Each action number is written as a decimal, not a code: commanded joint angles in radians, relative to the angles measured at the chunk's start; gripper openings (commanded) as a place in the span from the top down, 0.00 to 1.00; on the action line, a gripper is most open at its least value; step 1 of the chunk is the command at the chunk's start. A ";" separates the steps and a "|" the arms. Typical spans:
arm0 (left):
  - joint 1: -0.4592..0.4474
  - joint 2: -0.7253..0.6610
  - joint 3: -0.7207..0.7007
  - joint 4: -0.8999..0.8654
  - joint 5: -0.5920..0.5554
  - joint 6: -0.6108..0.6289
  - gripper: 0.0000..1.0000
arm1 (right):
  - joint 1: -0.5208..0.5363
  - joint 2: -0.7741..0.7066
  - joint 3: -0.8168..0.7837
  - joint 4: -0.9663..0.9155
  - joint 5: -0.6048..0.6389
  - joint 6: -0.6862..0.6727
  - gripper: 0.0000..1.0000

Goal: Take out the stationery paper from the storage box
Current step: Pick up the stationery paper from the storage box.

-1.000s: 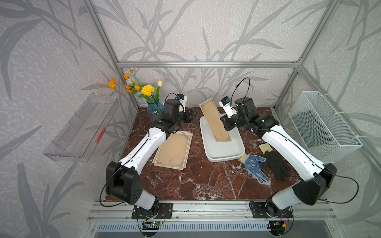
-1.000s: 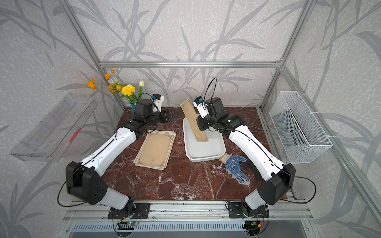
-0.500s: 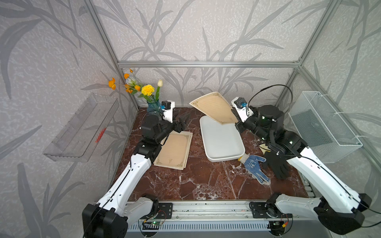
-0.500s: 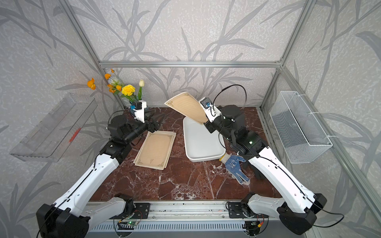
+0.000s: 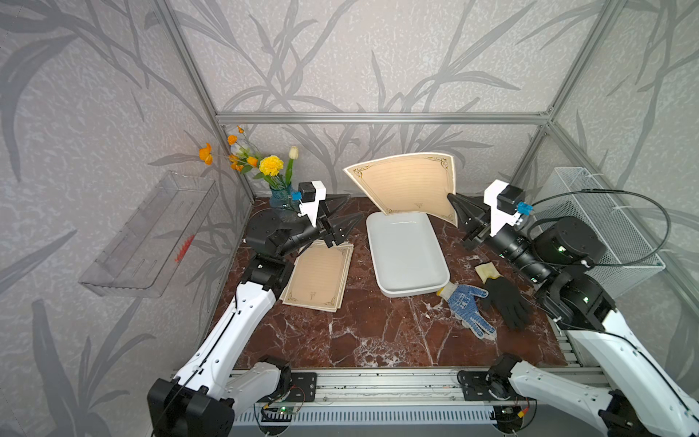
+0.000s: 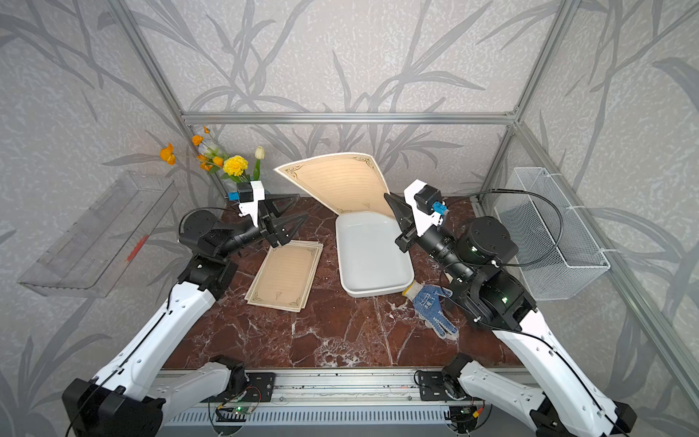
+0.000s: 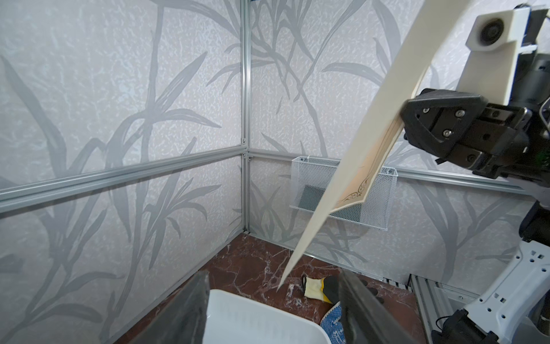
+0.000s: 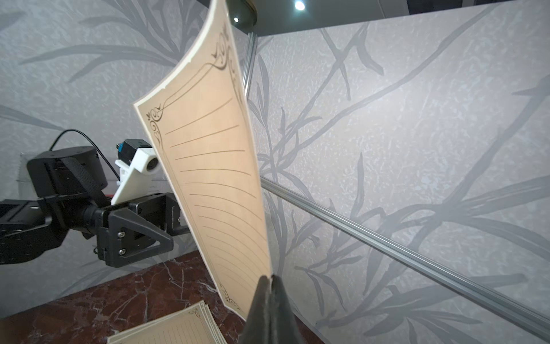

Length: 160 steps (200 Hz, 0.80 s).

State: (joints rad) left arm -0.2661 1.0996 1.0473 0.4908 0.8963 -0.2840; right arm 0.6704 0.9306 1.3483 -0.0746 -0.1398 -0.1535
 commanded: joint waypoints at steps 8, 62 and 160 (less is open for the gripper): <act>-0.014 -0.006 0.071 0.135 0.102 -0.084 0.33 | -0.004 -0.006 -0.003 0.096 -0.138 0.124 1.00; -0.051 -0.068 0.084 0.120 0.164 -0.096 0.36 | -0.006 0.002 0.013 0.109 -0.207 0.210 1.00; -0.047 -0.211 0.047 -0.318 0.152 0.289 0.36 | -0.010 0.021 0.123 -0.041 -0.181 0.160 1.00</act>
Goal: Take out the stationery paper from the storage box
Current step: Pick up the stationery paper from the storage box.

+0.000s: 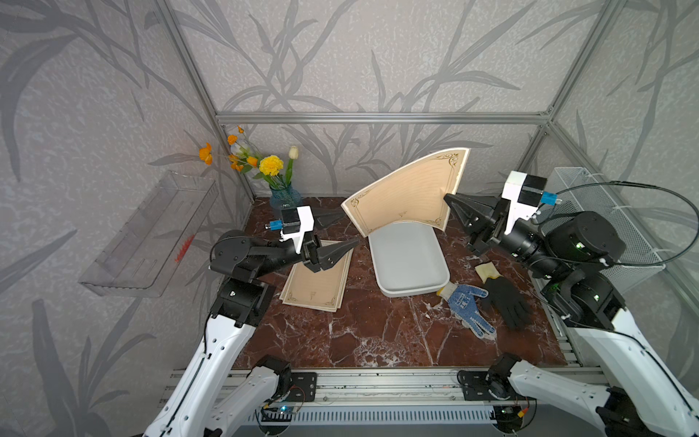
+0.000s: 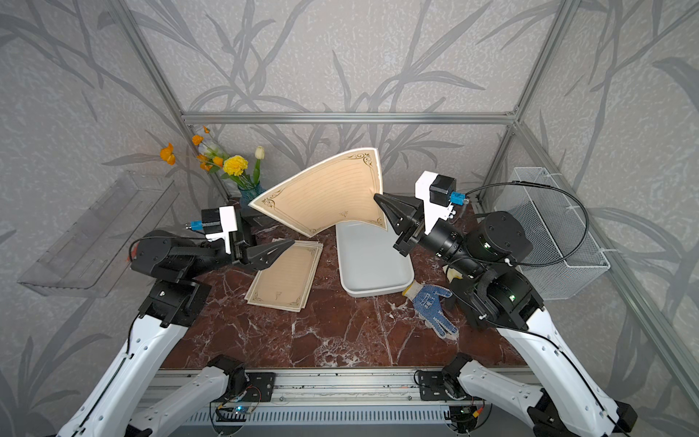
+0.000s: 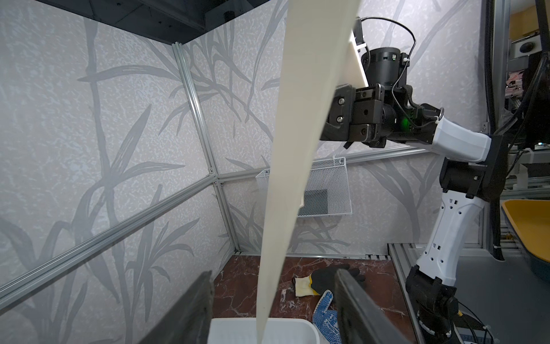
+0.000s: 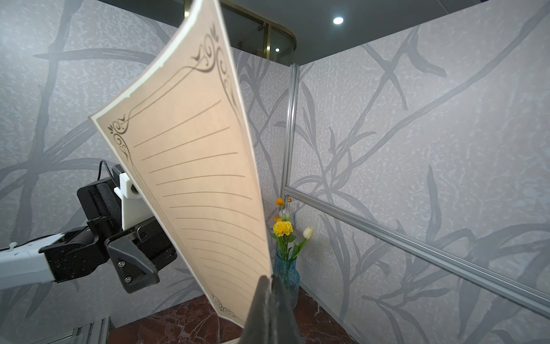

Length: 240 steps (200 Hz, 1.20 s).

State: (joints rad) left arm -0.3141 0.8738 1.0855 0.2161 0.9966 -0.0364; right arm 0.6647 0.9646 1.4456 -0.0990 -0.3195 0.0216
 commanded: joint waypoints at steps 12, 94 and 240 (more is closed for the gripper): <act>0.001 0.028 0.012 0.012 0.075 -0.002 0.36 | -0.004 -0.015 0.025 -0.013 -0.008 -0.013 1.00; -0.003 0.083 0.029 0.287 0.075 -0.267 0.65 | -0.005 -0.023 -0.041 0.059 -0.109 0.048 1.00; 0.019 0.110 0.279 -0.304 0.140 -0.068 1.00 | -0.005 -0.024 -0.086 0.028 -0.071 0.078 0.50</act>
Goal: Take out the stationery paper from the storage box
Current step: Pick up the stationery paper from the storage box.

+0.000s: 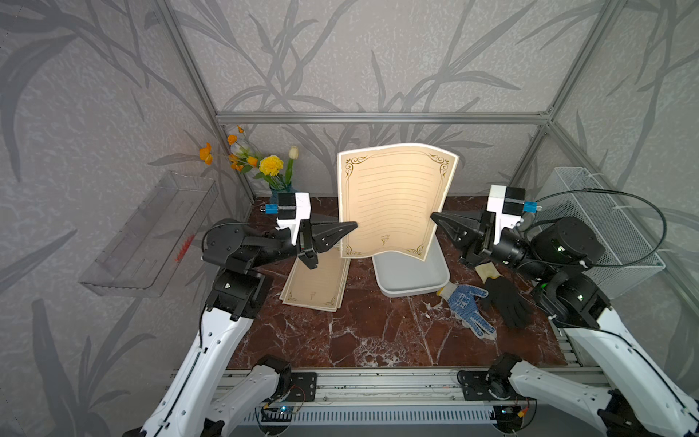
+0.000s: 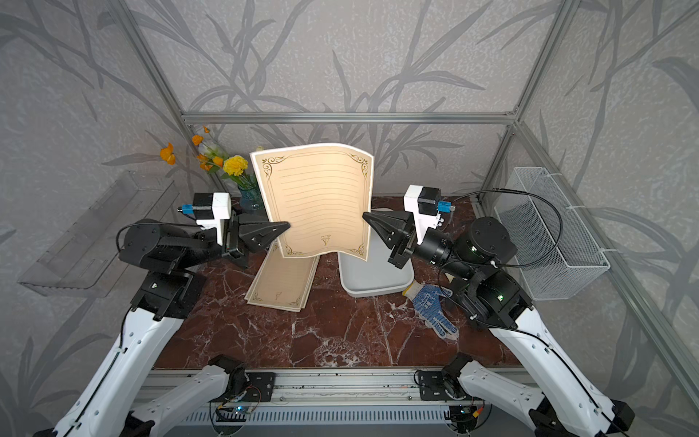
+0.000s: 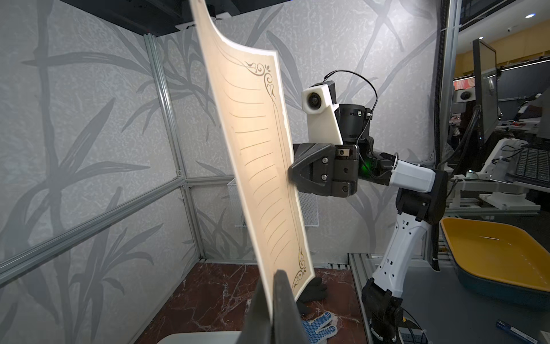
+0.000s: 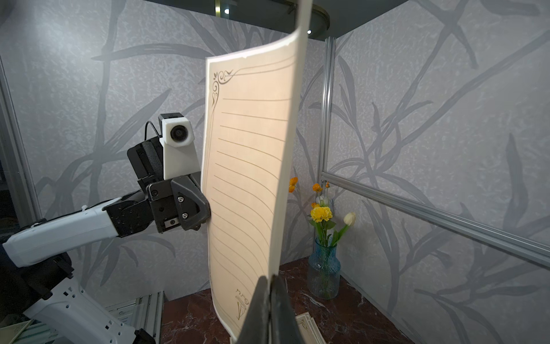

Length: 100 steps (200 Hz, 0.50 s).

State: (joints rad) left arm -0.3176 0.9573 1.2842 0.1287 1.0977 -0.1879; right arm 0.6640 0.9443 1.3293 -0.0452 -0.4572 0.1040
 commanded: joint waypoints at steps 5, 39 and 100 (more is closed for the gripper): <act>0.034 0.034 0.095 -0.247 0.040 0.091 1.00 | -0.004 -0.001 0.034 -0.035 0.081 -0.006 0.42; 0.203 0.084 0.143 -0.314 0.096 0.025 1.00 | -0.008 0.014 0.053 -0.057 0.146 -0.024 0.29; 0.387 0.193 0.145 -0.478 0.155 -0.050 1.00 | -0.010 0.040 0.065 -0.079 0.157 -0.046 0.29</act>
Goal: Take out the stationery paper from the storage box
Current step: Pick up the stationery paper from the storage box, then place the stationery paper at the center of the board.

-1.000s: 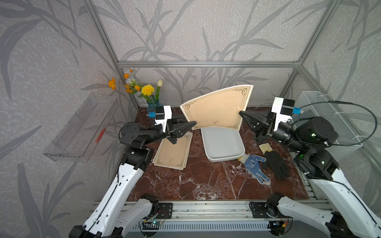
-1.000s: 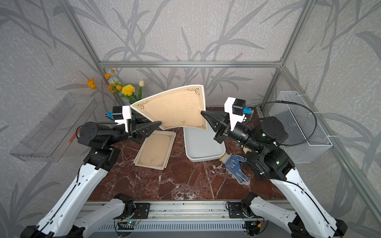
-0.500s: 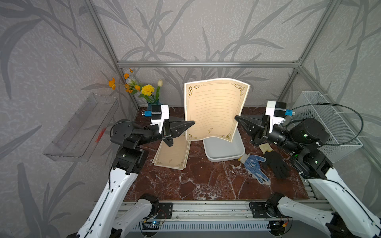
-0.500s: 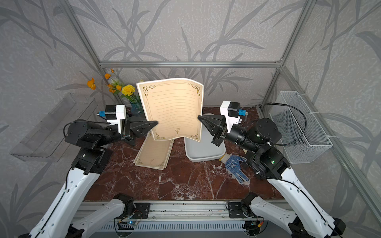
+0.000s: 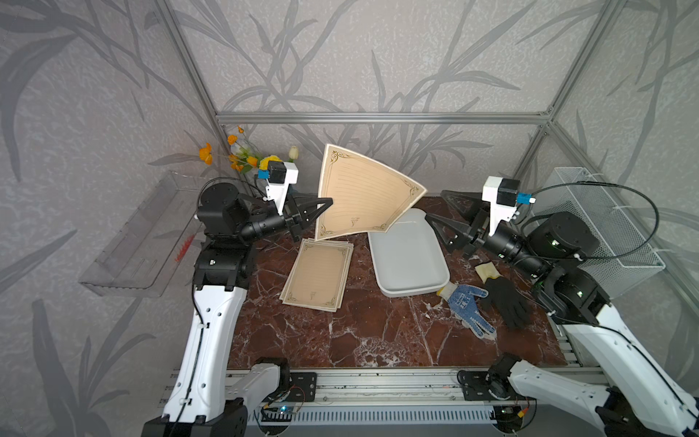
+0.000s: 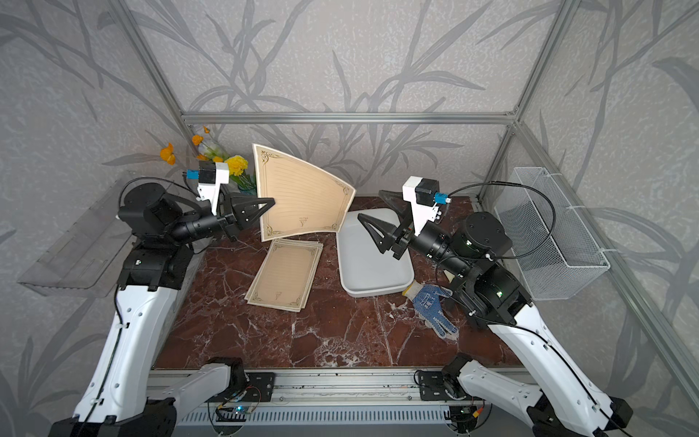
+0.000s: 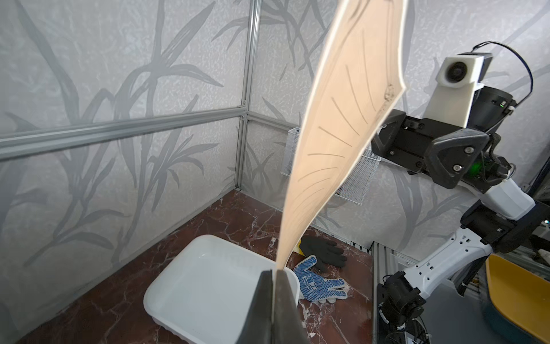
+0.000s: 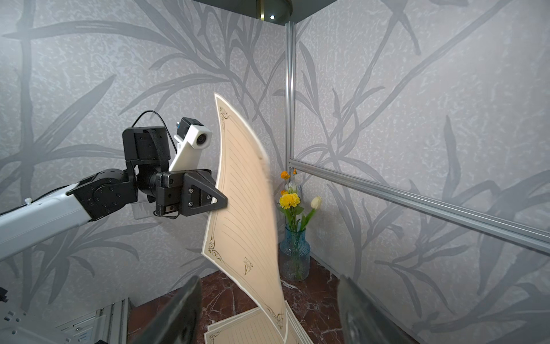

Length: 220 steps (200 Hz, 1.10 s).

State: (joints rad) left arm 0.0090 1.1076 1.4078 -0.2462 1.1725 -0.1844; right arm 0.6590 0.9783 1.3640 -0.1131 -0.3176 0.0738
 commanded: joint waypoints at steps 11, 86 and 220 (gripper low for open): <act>0.101 0.068 0.013 -0.118 0.115 -0.090 1.00 | -0.006 0.010 0.033 -0.016 0.008 -0.022 0.29; 0.230 0.282 0.044 -0.768 -0.009 0.295 1.00 | -0.005 0.058 0.052 -0.042 -0.061 -0.008 0.29; 0.161 0.663 0.096 -1.039 -0.057 0.639 1.00 | -0.005 0.047 0.025 -0.073 -0.072 -0.036 0.28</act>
State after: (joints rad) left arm 0.1871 1.7622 1.4643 -1.2167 1.0611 0.3786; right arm 0.6582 1.0458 1.3907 -0.1879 -0.3794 0.0509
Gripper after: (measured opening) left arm 0.048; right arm 0.715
